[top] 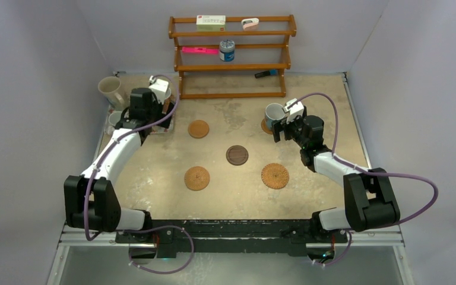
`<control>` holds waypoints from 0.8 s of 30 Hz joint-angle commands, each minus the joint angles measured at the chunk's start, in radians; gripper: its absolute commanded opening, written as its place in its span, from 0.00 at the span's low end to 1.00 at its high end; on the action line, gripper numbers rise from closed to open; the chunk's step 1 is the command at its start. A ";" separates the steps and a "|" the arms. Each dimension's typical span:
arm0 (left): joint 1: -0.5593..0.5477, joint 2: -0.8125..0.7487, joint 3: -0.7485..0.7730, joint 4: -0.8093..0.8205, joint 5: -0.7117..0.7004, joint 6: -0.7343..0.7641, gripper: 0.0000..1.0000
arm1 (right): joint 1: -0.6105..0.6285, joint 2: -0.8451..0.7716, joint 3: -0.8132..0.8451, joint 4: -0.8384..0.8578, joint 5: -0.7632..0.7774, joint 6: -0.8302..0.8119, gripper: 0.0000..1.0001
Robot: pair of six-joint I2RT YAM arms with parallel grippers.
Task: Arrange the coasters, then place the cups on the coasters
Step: Move the cup to the tray.
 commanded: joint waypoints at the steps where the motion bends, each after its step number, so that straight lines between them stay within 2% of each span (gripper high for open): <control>1: -0.025 -0.055 -0.079 0.109 -0.118 0.049 1.00 | -0.002 0.013 0.035 0.011 -0.025 -0.013 0.95; 8: -0.047 -0.048 -0.181 0.289 -0.248 0.089 1.00 | -0.002 0.021 0.038 0.009 -0.023 -0.013 0.95; 16: -0.060 0.016 -0.204 0.436 -0.352 0.134 1.00 | -0.002 0.026 0.042 0.005 -0.025 -0.014 0.95; 24: -0.060 0.101 -0.170 0.462 -0.393 0.152 1.00 | -0.002 0.020 0.040 0.005 -0.026 -0.015 0.95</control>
